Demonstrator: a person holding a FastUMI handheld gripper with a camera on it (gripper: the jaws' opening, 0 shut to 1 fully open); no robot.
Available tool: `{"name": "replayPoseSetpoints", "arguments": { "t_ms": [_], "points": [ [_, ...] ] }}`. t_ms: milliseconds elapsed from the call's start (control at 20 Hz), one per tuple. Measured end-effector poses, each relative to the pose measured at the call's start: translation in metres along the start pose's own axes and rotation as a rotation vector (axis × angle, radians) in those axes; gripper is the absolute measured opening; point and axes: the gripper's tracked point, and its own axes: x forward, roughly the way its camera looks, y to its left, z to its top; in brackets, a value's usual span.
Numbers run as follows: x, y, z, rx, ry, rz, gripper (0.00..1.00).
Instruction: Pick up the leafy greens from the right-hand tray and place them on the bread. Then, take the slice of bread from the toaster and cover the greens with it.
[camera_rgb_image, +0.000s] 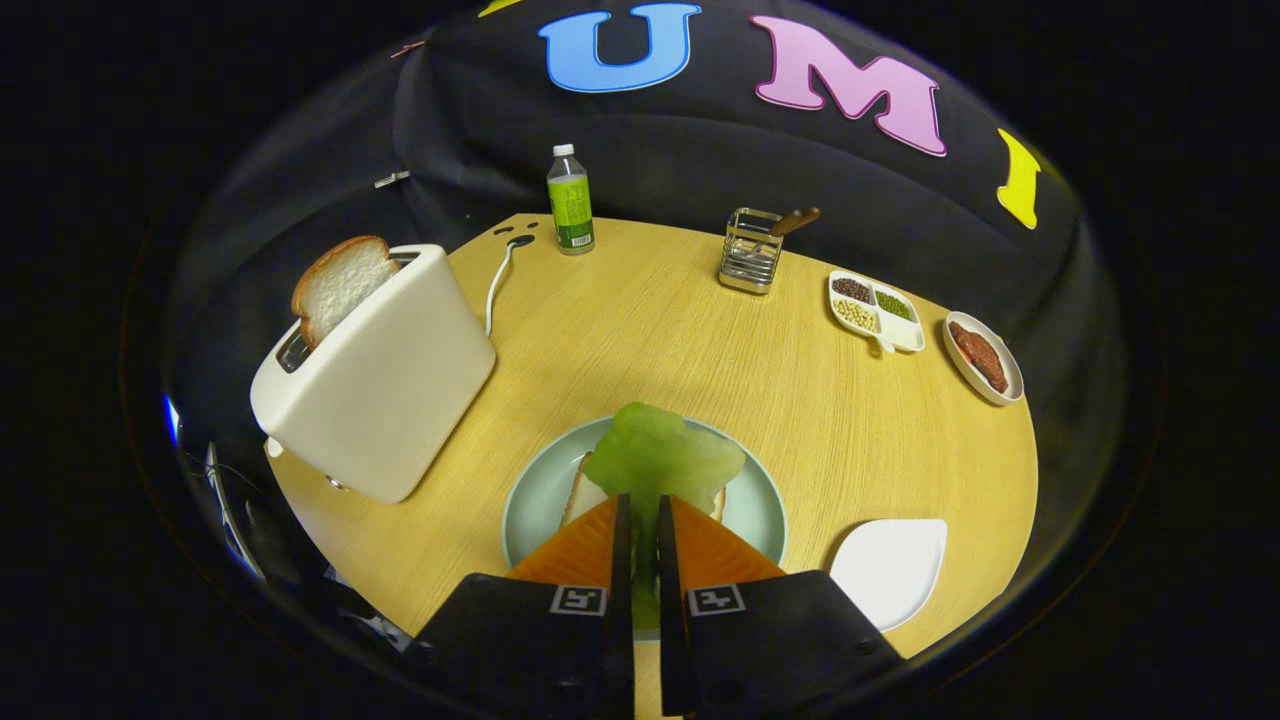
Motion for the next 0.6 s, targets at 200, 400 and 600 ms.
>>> {"name": "replayPoseSetpoints", "arguments": {
  "t_ms": [200,400,600],
  "points": [
    [0.007,-0.003,-0.003,-0.011,0.006,-0.03,0.31],
    [0.011,0.0,-0.009,-0.011,0.015,-0.029,0.5],
    [0.003,0.008,0.002,0.004,-0.023,-0.007,0.84]
  ]
}}
